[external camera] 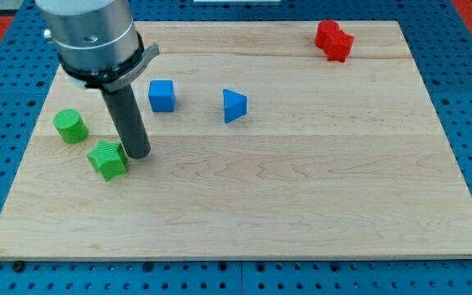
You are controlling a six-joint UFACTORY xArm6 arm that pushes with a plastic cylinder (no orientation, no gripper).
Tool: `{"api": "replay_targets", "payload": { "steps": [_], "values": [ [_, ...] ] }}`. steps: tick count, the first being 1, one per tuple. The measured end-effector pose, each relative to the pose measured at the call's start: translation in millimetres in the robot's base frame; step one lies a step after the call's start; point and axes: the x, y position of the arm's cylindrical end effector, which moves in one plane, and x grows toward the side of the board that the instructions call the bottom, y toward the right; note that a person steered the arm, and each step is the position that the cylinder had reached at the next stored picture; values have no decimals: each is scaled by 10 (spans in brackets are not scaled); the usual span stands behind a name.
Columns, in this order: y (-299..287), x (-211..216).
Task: Push the green circle closer to the green star
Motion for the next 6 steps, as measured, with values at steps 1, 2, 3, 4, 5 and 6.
{"api": "replay_targets", "payload": {
  "steps": [1,2,3,4,5,6],
  "values": [
    [-337,-351],
    [-822,-562],
    [-1296,-669],
    [-1337,-562],
    [-1108,-333],
    [-1044,-161]
  ]
}}
